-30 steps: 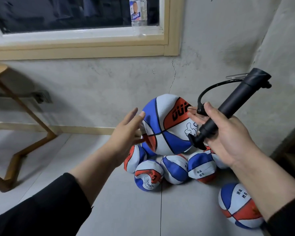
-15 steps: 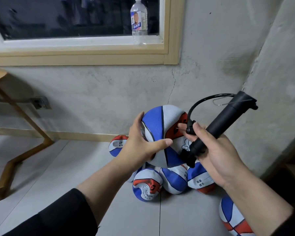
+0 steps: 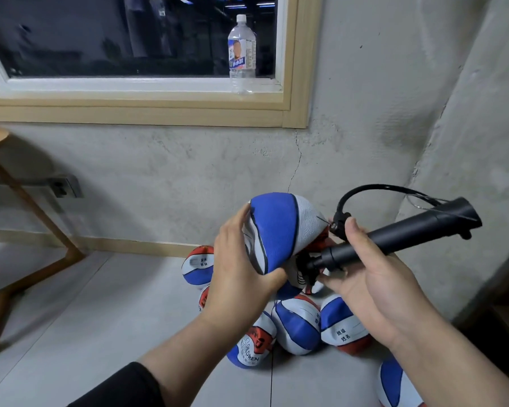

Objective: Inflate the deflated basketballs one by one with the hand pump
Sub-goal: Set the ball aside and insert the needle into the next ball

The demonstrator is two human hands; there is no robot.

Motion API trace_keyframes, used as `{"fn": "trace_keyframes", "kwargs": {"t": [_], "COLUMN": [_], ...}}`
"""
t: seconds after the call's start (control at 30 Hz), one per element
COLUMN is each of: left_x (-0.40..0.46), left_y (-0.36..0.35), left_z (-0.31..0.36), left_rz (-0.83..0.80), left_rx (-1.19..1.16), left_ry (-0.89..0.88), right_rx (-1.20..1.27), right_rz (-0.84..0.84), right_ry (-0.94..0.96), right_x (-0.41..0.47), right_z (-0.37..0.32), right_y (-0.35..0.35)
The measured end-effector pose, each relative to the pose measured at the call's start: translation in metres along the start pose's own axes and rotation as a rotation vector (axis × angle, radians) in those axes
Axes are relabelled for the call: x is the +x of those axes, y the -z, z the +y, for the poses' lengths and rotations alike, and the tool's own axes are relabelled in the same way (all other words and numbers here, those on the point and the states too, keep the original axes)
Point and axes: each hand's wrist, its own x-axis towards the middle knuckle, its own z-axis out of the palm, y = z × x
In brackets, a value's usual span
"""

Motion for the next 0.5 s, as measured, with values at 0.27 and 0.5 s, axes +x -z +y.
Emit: {"fn": "trace_keyframes", "kwargs": {"t": [0.27,0.5], "left_x": [-0.002,0.004], "left_y": [-0.003,-0.008], "left_z": [0.000,0.000], "left_rz": [-0.087,0.013], "left_rx": [-0.167,-0.415], "left_ry": [0.051,0.264], "right_rx": [0.023,-0.099], "right_rz": [-0.042,-0.042], "right_ry": [0.059,0.138], "right_x": [0.000,0.002], "right_z": [-0.004,0.003], "right_y": [0.005,0.006]}}
